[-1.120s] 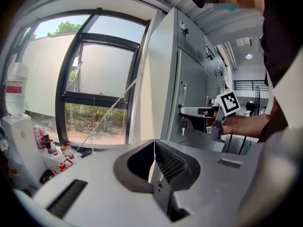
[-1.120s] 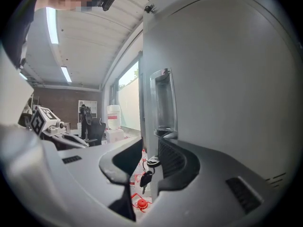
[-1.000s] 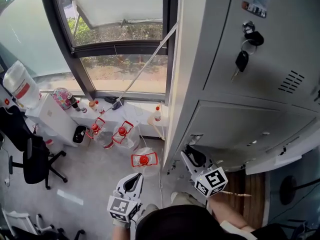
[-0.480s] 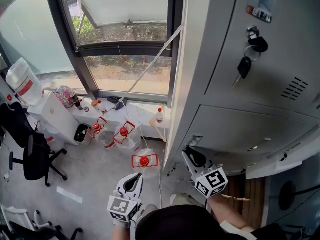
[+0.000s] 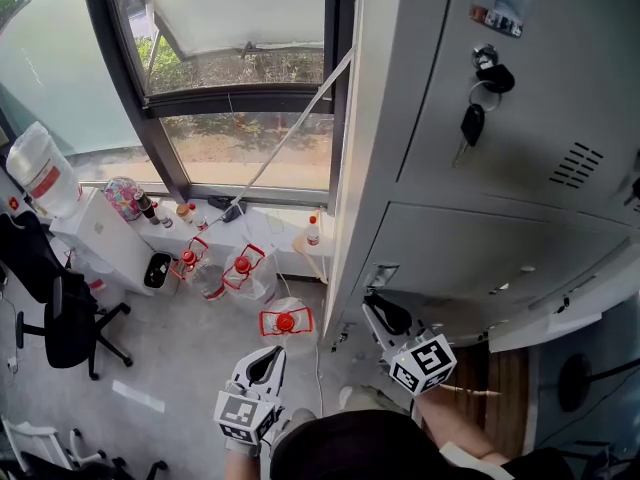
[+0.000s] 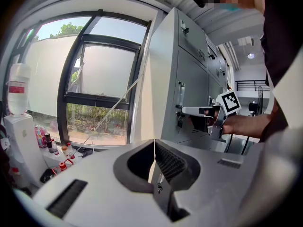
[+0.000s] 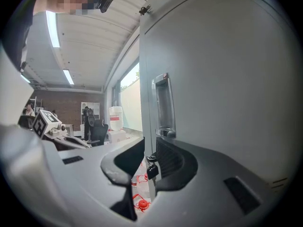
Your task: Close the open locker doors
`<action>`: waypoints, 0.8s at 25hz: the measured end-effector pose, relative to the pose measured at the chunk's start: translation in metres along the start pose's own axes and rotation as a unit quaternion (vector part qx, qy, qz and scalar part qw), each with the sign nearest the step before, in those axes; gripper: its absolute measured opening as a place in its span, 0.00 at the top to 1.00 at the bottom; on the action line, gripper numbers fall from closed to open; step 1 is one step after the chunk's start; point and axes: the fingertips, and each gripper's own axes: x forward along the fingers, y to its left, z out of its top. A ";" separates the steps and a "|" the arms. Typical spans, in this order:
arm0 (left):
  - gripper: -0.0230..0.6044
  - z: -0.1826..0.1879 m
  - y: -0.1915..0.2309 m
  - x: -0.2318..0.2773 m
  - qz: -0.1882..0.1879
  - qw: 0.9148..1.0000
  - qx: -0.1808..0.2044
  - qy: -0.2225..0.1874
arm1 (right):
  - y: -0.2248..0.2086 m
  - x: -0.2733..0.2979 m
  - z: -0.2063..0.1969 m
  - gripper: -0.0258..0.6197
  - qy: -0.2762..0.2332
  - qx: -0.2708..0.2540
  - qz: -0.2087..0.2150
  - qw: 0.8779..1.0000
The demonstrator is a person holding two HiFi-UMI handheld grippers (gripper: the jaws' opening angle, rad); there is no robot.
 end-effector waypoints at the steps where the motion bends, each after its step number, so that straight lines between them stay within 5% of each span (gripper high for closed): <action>1: 0.95 0.000 -0.001 0.000 -0.003 1.000 0.000 0.000 | 0.001 -0.002 0.000 0.83 0.000 0.000 -0.003 1.000; 20: 0.95 -0.007 -0.037 0.004 -0.089 0.996 0.010 0.010 | 0.011 -0.077 -0.016 0.84 0.010 0.011 -0.086 0.996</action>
